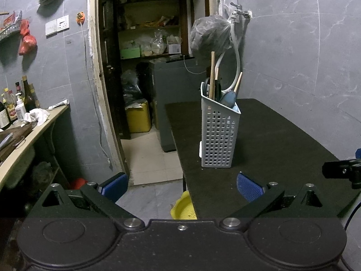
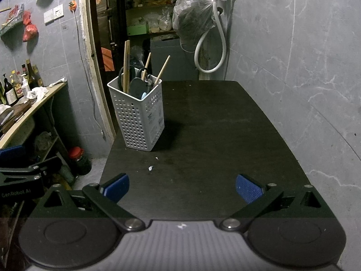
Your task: Organize utensils
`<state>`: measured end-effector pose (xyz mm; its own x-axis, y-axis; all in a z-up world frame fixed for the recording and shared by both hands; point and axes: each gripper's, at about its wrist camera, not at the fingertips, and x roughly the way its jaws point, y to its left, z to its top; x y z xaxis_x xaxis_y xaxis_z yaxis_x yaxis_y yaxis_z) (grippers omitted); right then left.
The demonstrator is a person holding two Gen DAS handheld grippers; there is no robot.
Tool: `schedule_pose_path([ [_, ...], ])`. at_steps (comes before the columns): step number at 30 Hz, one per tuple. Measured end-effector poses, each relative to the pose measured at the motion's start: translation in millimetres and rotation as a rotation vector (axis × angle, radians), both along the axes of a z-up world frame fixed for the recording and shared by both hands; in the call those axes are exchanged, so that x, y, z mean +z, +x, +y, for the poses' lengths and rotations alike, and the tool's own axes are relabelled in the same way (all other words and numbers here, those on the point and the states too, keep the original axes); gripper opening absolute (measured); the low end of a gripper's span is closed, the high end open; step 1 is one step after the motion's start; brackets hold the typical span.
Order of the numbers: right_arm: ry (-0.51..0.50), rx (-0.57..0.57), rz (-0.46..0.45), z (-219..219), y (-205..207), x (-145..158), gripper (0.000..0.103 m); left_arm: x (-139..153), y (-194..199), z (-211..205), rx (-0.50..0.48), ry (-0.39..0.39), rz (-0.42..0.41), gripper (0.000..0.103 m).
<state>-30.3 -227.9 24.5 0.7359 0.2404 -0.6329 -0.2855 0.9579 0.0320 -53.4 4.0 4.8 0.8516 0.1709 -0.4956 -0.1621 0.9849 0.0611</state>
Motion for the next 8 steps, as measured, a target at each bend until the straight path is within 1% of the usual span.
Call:
schedule_pose_path([
  [8,0.000,0.000,0.001,-0.1,0.3,0.4,0.103,-0.3,1.2,-1.7,0.001,0.001,0.008,0.102],
])
